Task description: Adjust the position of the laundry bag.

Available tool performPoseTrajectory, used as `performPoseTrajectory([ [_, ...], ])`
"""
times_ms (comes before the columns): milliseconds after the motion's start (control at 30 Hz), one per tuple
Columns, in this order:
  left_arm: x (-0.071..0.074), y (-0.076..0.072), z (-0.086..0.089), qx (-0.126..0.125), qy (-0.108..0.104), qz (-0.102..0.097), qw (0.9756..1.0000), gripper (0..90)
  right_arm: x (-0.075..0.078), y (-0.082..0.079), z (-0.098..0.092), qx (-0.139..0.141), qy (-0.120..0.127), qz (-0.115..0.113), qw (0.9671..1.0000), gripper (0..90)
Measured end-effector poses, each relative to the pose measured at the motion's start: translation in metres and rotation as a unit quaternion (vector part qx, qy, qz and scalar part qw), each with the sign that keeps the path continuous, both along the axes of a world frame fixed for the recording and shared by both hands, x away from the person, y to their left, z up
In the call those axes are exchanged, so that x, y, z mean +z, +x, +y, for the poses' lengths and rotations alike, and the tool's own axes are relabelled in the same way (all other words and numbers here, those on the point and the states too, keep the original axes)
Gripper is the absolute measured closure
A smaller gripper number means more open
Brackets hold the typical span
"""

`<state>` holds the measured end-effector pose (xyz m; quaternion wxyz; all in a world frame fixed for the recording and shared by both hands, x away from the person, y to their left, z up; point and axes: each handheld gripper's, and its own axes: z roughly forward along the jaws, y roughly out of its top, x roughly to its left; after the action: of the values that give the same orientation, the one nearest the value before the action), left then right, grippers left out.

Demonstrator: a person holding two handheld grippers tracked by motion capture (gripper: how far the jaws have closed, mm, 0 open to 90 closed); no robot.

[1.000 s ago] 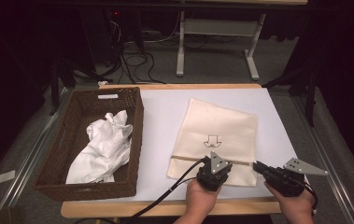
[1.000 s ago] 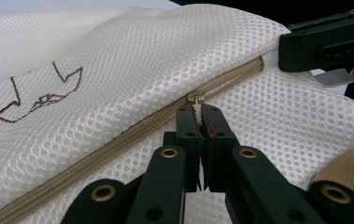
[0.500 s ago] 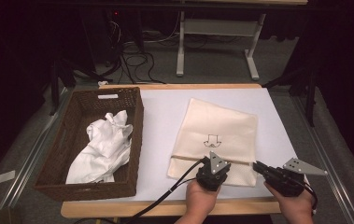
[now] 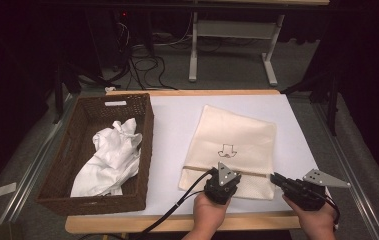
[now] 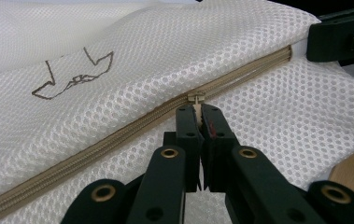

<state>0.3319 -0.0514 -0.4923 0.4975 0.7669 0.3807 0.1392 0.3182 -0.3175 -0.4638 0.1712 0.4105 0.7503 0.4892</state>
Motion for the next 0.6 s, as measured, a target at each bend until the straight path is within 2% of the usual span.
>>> performPoseTrajectory([
  [233,0.0,-0.002,0.001,0.001,0.002,-0.007,1.0,87.4,0.001,0.0,0.002,0.003,-0.004,-0.002,1.0,86.1],
  [300,-0.001,0.0,0.006,0.021,0.007,-0.003,0.9998,87.5,0.002,0.0,0.001,-0.005,-0.006,-0.004,1.0,86.4],
  [333,-0.002,0.001,0.009,0.015,0.0,0.003,0.9999,87.4,0.002,0.0,-0.001,-0.011,-0.004,-0.008,0.9999,86.4],
  [367,-0.002,0.0,0.009,0.016,0.002,0.001,0.9999,87.4,0.001,0.001,-0.003,-0.007,0.003,0.001,1.0,86.3],
  [400,-0.001,-0.001,0.009,0.016,0.009,-0.003,0.9998,87.4,0.0,0.001,-0.003,-0.006,0.001,0.0,1.0,86.3],
  [600,-0.001,0.001,0.012,0.021,0.011,-0.001,0.9997,87.4,0.002,0.001,0.001,-0.004,-0.003,-0.002,1.0,86.3],
])
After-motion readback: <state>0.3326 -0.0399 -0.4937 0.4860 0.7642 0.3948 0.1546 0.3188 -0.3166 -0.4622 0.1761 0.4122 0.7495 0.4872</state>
